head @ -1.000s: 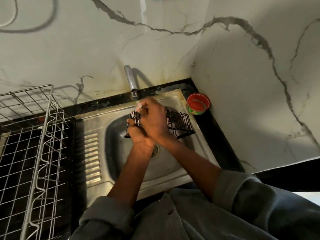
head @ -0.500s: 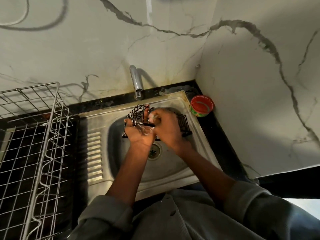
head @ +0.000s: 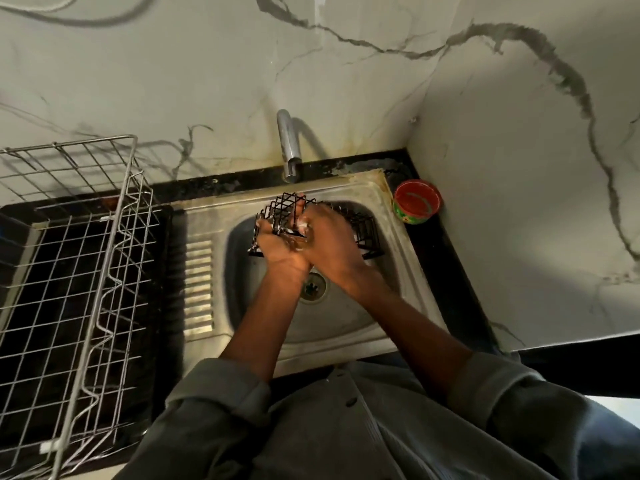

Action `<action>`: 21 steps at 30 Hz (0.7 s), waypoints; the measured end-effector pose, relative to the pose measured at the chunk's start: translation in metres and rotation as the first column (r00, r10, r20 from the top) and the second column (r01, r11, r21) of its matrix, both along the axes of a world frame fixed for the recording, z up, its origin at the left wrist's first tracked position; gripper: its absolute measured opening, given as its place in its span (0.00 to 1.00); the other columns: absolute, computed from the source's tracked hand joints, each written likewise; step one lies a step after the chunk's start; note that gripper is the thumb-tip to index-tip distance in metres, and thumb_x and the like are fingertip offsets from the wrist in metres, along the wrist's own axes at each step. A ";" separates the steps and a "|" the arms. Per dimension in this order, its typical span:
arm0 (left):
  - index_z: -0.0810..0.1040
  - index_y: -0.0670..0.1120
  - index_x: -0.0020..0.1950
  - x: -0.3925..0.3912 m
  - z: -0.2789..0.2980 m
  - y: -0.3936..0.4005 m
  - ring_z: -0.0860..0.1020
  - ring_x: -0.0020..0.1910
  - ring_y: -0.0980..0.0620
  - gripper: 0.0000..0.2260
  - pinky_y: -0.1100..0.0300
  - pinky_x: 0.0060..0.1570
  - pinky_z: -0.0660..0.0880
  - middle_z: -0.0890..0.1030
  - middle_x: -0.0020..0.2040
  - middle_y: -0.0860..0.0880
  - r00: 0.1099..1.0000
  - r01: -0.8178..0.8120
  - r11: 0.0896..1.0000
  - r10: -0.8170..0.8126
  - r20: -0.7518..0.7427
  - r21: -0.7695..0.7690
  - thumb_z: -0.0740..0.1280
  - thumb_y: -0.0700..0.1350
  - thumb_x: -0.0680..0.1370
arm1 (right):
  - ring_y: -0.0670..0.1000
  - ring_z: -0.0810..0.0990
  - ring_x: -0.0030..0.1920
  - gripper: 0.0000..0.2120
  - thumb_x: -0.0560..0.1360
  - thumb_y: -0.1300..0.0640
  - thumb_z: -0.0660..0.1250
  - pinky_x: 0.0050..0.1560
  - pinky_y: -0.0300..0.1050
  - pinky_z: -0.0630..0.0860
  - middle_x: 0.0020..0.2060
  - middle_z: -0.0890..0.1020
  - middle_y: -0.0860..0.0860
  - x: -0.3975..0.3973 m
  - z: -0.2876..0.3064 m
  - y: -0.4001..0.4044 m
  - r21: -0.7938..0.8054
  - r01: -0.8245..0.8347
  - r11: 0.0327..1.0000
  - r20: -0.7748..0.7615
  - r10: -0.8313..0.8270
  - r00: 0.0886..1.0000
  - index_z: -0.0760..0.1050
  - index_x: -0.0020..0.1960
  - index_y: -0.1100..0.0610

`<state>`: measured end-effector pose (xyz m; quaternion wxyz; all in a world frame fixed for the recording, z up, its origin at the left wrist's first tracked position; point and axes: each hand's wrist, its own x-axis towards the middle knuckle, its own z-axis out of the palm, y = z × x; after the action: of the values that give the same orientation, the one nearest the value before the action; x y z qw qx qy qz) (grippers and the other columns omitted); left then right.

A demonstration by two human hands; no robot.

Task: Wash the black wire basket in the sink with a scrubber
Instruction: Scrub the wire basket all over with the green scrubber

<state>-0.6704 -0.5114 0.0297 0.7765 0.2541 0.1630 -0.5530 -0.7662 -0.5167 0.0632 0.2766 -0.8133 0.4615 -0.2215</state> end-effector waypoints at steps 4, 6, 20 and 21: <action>0.79 0.36 0.62 0.006 0.001 0.003 0.82 0.53 0.37 0.29 0.50 0.46 0.83 0.84 0.53 0.37 0.995 0.095 0.995 -0.095 0.006 0.013 0.51 0.59 0.85 | 0.51 0.78 0.53 0.07 0.76 0.61 0.71 0.51 0.43 0.72 0.51 0.78 0.49 -0.006 -0.012 -0.009 0.004 0.097 0.995 0.062 -0.097 0.993 0.78 0.53 0.55; 0.77 0.37 0.68 0.006 0.001 0.000 0.81 0.56 0.37 0.33 0.48 0.53 0.80 0.83 0.56 0.37 0.993 0.110 0.994 -0.110 0.041 -0.001 0.50 0.63 0.85 | 0.48 0.79 0.49 0.08 0.74 0.59 0.73 0.47 0.41 0.71 0.49 0.80 0.49 -0.007 -0.010 -0.011 -0.005 0.095 0.995 0.057 -0.095 0.994 0.79 0.52 0.55; 0.82 0.43 0.62 0.001 0.002 -0.003 0.84 0.51 0.44 0.36 0.48 0.57 0.81 0.84 0.54 0.41 0.962 0.228 0.972 -0.233 0.143 0.054 0.54 0.72 0.81 | 0.50 0.80 0.49 0.14 0.71 0.66 0.76 0.49 0.46 0.79 0.50 0.82 0.51 -0.005 0.017 -0.022 -0.191 -0.143 0.971 -0.099 0.126 0.987 0.85 0.54 0.56; 0.82 0.44 0.61 -0.003 0.003 -0.001 0.86 0.50 0.43 0.36 0.48 0.51 0.83 0.85 0.53 0.41 0.955 0.251 0.965 -0.259 0.147 0.075 0.55 0.74 0.79 | 0.50 0.79 0.50 0.13 0.71 0.66 0.75 0.48 0.42 0.78 0.51 0.81 0.51 -0.006 0.021 -0.030 -0.220 -0.075 0.973 -0.110 0.052 0.993 0.84 0.54 0.55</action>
<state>-0.6734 -0.5120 0.0331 0.7017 0.3366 0.0832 -0.6224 -0.7718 -0.5470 0.0838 0.1661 -0.8640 0.4211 -0.2204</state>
